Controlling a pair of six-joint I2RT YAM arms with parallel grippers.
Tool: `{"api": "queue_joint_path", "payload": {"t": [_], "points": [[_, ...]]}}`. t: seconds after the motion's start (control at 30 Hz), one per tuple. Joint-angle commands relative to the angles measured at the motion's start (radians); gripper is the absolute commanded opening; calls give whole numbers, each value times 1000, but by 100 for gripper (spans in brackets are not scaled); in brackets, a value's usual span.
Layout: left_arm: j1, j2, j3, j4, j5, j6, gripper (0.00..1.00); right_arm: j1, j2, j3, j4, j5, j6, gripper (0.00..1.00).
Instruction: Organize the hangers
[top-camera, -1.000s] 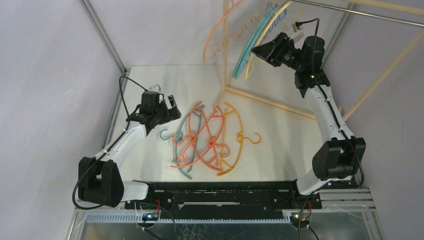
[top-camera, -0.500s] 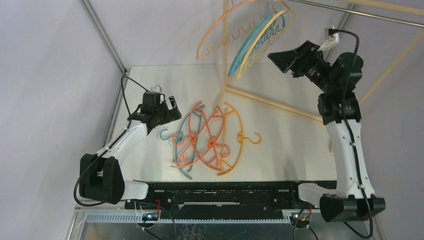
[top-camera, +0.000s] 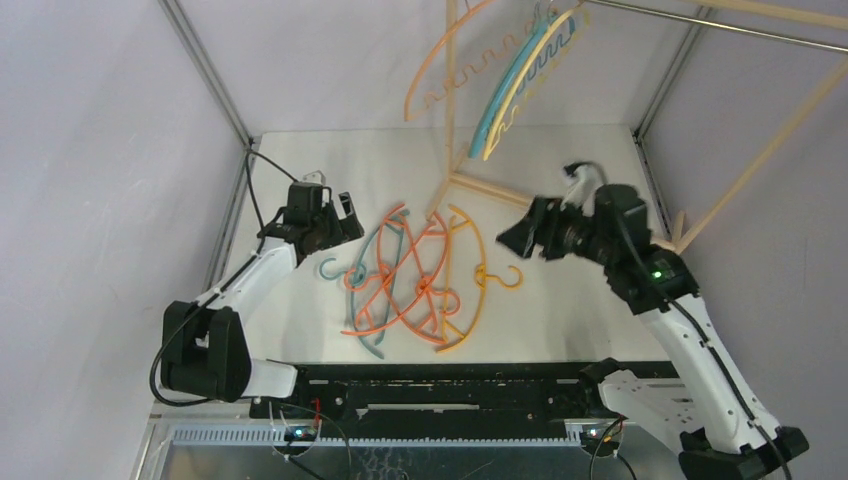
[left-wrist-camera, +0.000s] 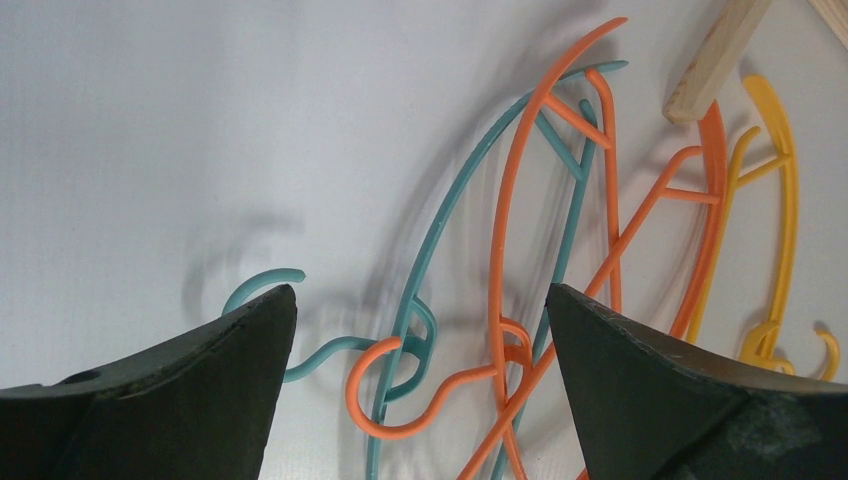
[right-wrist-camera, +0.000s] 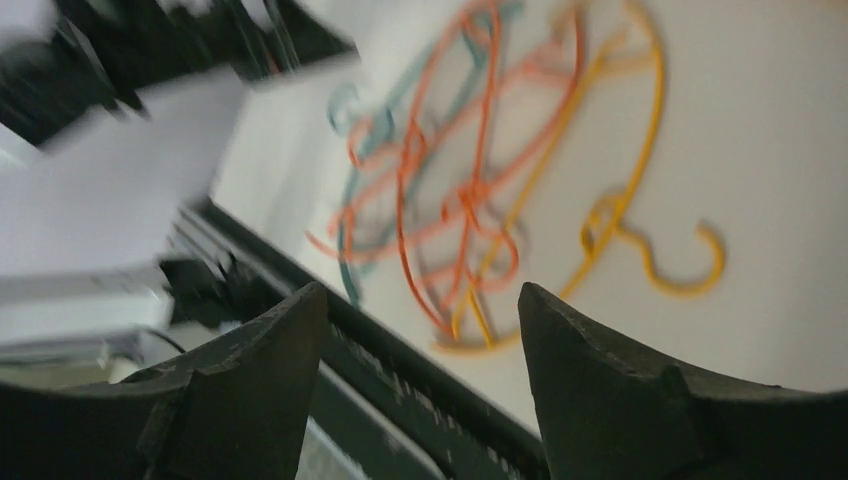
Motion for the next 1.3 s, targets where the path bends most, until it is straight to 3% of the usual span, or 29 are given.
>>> {"api": "queue_joint_path", "payload": {"t": [0.0, 0.27, 0.4, 0.53, 0.87, 1.27], "points": [[-3, 21, 66, 26, 4, 18, 99, 165, -6, -130, -132, 184, -50, 76], [-23, 1, 61, 6, 38, -5, 99, 393, 92, -291, -20, 332, 28, 74], [-149, -68, 62, -47, -18, 44, 93, 416, 126, -305, 9, 371, 54, 74], [-332, -120, 60, -137, -103, 53, 91, 352, 86, -301, 10, 389, 66, 74], [-650, -199, -159, -90, -261, -137, 84, 147, 18, -300, 22, 251, 42, 73], [-780, 56, -137, -20, -385, -159, 79, 59, -49, -301, -26, 162, -14, 73]]}}
